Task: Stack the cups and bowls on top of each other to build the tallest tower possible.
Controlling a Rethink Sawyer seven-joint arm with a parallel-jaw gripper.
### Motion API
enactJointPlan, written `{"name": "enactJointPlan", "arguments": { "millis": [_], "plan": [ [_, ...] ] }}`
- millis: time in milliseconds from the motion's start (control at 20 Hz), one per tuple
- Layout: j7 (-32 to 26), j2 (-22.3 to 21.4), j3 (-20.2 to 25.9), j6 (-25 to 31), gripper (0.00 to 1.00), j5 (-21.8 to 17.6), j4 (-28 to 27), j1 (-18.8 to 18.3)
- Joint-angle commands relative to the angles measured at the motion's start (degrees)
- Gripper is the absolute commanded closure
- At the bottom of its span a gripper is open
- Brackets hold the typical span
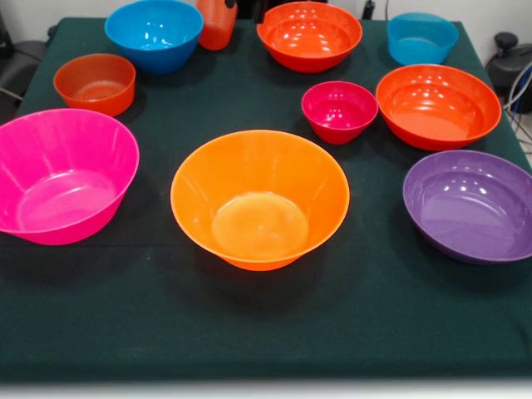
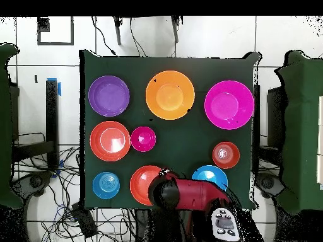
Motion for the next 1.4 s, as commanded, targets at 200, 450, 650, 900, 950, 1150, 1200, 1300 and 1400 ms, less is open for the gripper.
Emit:
{"name": "enactJointPlan", "arguments": {
  "millis": [200, 450, 650, 900, 950, 1150, 1200, 1300, 1400],
  "plan": [
    [6.9, 3.9, -1.1, -13.5, 0.0, -4.0, 9.7, 2.4],
    [6.3, 5.1, -1.7, -16.4, 0.0, -4.4, 11.7, 1.3],
    [6.1, 6.6, -1.7, -18.8, 0.0, -5.0, 13.0, -0.3],
    [6.9, 9.4, -3.3, -23.7, 0.0, -5.6, 14.3, -0.3],
    [6.9, 9.7, -3.5, -24.4, 0.0, -5.8, 14.4, -0.6],
    [7.0, 11.5, -4.3, -26.9, 0.0, -6.4, 14.8, -1.2],
    [7.0, 11.8, -4.4, -27.3, 0.0, -6.5, 14.9, -1.3],
    [7.1, 12.9, -5.0, -29.0, 0.0, -6.7, 15.1, -1.4],
    [7.3, 14.4, -5.6, -30.7, 0.0, -7.0, 15.2, -1.5]
  ]
}}
